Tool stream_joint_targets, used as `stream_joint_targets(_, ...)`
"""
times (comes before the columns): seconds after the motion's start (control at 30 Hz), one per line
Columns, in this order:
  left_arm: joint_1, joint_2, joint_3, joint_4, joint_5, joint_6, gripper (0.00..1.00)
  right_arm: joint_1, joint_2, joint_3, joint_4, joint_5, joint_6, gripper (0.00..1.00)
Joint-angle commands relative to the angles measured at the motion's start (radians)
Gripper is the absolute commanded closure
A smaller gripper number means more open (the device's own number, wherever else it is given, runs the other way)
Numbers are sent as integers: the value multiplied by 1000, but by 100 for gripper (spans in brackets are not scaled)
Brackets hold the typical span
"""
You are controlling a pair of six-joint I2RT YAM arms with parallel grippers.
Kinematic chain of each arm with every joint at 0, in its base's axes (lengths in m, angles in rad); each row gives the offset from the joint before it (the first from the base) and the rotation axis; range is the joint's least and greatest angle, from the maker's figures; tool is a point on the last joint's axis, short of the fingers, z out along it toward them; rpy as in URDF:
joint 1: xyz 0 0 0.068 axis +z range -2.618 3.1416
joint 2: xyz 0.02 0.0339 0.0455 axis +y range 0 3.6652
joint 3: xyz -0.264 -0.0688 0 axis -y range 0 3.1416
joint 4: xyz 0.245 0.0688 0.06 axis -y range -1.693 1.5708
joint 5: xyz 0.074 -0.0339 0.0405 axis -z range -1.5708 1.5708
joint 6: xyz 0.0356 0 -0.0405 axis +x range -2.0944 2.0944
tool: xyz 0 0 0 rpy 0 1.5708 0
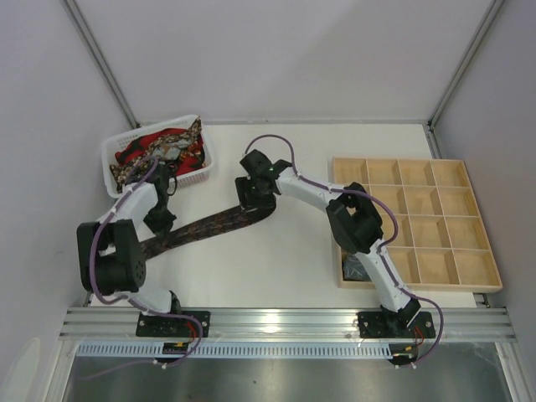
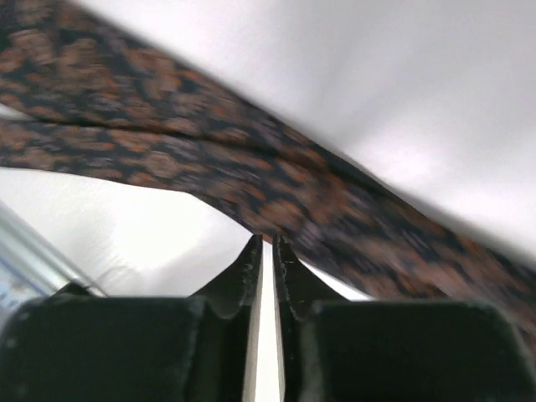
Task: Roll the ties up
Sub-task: Flatten the tie
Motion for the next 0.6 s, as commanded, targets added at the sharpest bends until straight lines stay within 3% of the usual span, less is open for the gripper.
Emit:
stream_joint_targets(0.0, -67, -150, -33, 84, 138, 57, 82, -20, -117, 9, 17, 22, -44, 34)
stream_joint_targets(0.2, -85, -277, -150, 317, 466, 94, 77, -30, -91, 73, 0, 75, -84, 37)
stream_joint_targets(0.27, -84, -256, -150, 357, 505, 108, 79, -34, -49, 127, -22, 86, -77, 38)
stream_joint_targets(0.43, -85, -147, -138, 394, 597, 128, 94, -17, -11, 159, 35, 120, -161, 41)
stream_joint_targets(0.57, -84, -96, -150, 428, 620, 131, 97, -21, 46, 236, 1, 103, -175, 42)
